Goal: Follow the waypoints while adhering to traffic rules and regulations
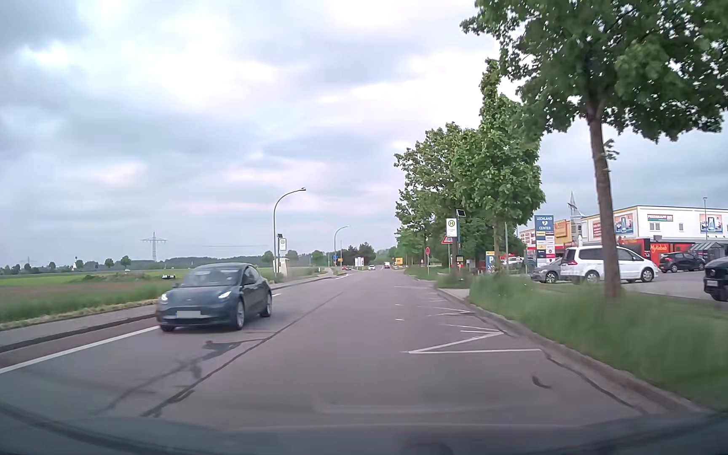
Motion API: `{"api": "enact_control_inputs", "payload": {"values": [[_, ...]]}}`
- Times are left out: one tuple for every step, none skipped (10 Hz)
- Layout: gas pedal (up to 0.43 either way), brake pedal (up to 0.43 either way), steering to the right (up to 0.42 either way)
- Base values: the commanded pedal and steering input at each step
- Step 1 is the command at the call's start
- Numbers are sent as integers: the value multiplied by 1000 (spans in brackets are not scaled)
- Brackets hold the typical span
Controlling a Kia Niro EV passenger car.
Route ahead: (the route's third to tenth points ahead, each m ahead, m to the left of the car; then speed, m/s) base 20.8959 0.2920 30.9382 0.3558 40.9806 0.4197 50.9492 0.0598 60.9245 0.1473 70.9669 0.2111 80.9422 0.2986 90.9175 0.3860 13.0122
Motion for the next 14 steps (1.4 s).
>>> {"api": "enact_control_inputs", "payload": {"values": [[157, 0, -2], [157, 0, -2], [157, 0, -2], [157, 0, -2], [157, 0, -2], [157, 0, -2], [150, 0, -2], [150, 0, -2], [150, 0, -2], [150, 0, -2], [150, 0, -2], [150, 0, -2], [150, 0, -2], [150, 0, -2]]}}
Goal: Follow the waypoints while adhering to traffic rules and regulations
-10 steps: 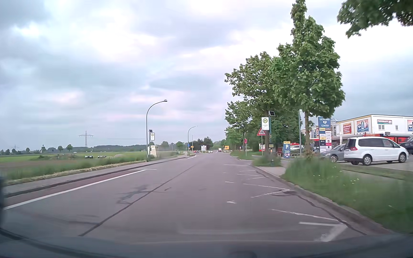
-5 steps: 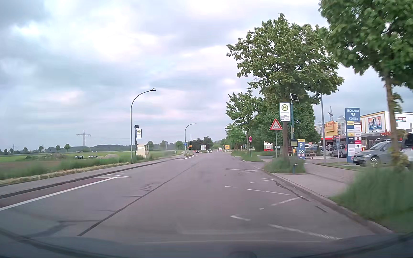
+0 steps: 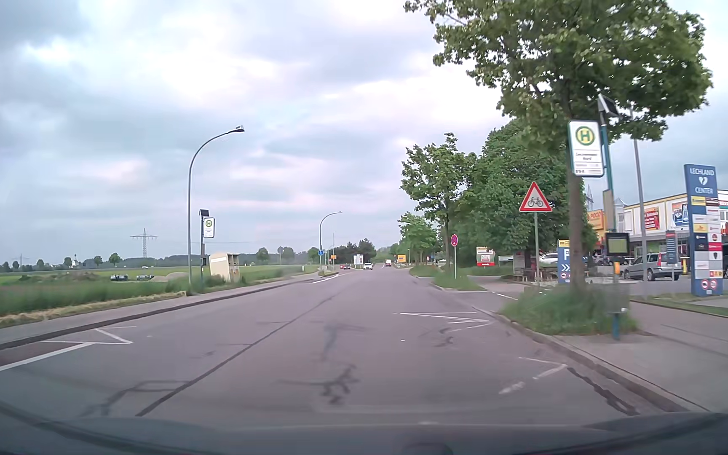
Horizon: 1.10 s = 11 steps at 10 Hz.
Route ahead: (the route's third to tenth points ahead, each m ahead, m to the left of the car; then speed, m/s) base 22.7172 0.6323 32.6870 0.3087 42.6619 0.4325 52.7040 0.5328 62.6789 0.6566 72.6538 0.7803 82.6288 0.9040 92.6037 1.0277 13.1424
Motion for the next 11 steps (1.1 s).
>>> {"api": "enact_control_inputs", "payload": {"values": [[150, 0, -2], [150, 0, -2], [150, 0, -2], [150, 0, -2], [150, 0, -2], [150, 0, -2], [150, 0, -2], [150, 0, -2], [150, 0, -2], [150, 0, -2], [150, 0, -2]]}}
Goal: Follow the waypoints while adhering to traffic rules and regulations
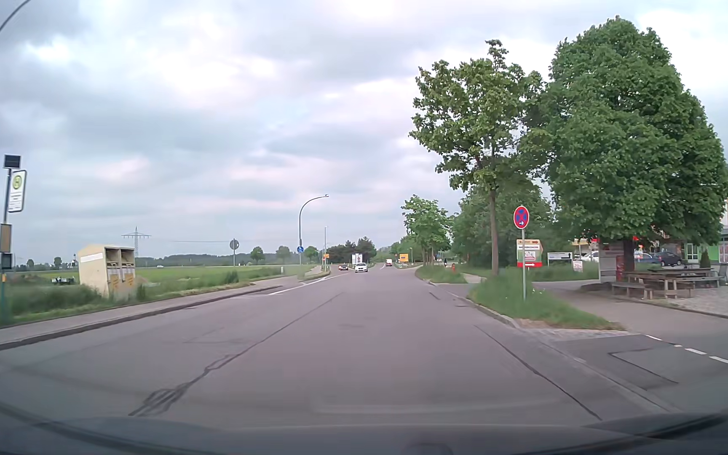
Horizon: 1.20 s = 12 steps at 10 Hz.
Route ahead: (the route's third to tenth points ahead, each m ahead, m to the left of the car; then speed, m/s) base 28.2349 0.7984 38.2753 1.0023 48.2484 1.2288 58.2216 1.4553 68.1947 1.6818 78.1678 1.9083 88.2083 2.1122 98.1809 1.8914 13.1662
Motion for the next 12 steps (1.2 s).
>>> {"api": "enact_control_inputs", "payload": {"values": [[138, 0, -2], [138, 0, -2], [138, 0, -1], [138, 0, -1], [138, 0, -1], [138, 0, -1], [138, 0, -1], [150, 0, -1], [150, 0, -1], [157, 0, -1], [157, 0, -1], [157, 0, -1]]}}
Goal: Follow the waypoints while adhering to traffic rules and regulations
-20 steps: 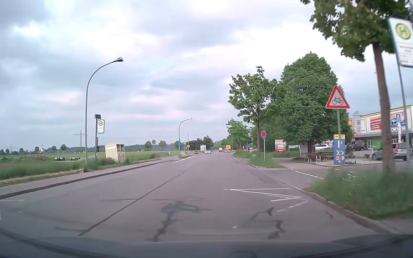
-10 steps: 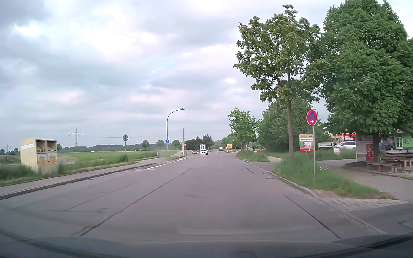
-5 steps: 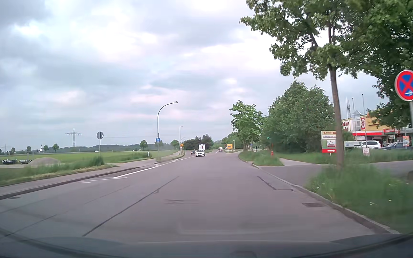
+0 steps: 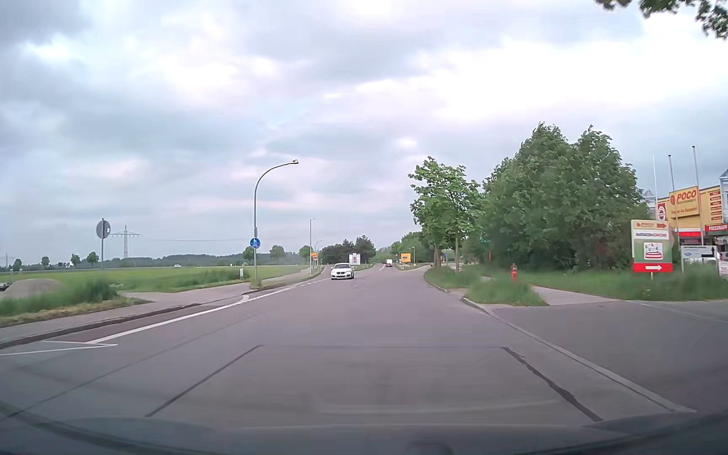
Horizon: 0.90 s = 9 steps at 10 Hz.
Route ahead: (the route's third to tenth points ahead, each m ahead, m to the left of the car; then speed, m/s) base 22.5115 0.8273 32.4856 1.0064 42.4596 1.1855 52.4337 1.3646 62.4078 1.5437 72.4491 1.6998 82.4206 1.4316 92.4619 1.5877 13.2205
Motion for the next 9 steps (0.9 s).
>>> {"api": "enact_control_inputs", "payload": {"values": [[157, 0, -1], [157, 0, -1], [157, 0, -1], [157, 0, -1], [157, 0, -1], [157, 0, -1], [157, 0, -1], [157, 0, -1], [150, 0, -1]]}}
